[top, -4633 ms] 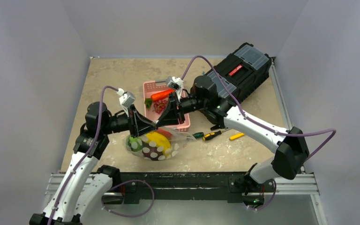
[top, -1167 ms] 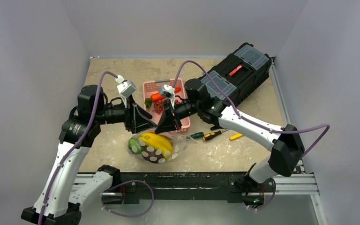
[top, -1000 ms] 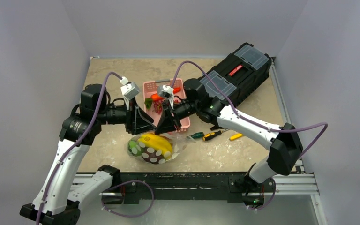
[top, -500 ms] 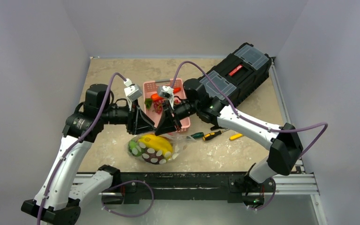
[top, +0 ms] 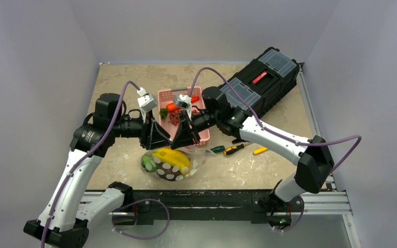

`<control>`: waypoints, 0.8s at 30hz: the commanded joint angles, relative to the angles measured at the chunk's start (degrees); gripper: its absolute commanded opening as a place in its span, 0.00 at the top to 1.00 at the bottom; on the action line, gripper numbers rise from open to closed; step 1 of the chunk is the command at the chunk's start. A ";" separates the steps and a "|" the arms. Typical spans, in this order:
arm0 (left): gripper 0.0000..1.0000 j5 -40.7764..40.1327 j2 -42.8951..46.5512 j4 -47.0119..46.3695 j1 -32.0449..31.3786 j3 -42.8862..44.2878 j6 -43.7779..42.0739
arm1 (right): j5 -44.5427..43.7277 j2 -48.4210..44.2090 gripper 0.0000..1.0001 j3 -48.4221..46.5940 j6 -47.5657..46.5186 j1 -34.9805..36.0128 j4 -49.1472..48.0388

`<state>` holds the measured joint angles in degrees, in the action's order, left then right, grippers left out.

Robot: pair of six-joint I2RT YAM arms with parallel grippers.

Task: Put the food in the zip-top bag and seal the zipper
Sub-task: Zip the zipper food storage bag at the center of the board.

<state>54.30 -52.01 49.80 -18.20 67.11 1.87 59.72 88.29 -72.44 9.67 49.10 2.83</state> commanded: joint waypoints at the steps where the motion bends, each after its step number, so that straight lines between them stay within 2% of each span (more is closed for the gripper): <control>1: 0.57 -0.29 -0.15 -1.48 -0.34 -0.64 -0.36 | 1.01 -2.03 1.00 -1.02 0.57 -0.06 -2.49; 6: 0.61 -2.04 0.59 -2.50 -0.34 -1.32 0.39 | 1.01 -2.08 1.00 -0.70 0.44 -0.06 -2.48; 11: 0.43 -3.04 1.22 -4.27 -0.35 -1.22 2.57 | 1.09 -2.23 1.00 -0.77 0.34 -0.05 -2.48; 13: 0.41 -3.05 1.35 -4.19 -0.31 -1.19 2.52 | 1.05 -2.31 1.00 -0.77 0.26 -0.06 -2.49; 16: 0.46 -2.92 1.57 -3.64 -0.27 -1.32 2.32 | 0.92 -2.42 1.00 -0.68 0.17 -0.06 -2.50; 21: 0.63 -2.71 1.92 -2.75 -0.26 -1.55 1.74 | 0.92 -2.46 1.00 -0.49 0.09 -0.06 -2.51; 23: 0.73 -2.51 1.74 -2.11 -0.26 -1.38 1.34 | 0.90 -2.58 1.00 -0.50 0.09 -0.04 -2.55; 24: 0.75 -2.35 1.69 -1.95 -0.26 -1.37 1.28 | 0.84 -2.64 1.00 -0.49 0.11 -0.01 -2.49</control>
<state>51.18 -50.70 47.86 -18.20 65.71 3.86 59.72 88.25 -72.42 9.82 49.10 2.50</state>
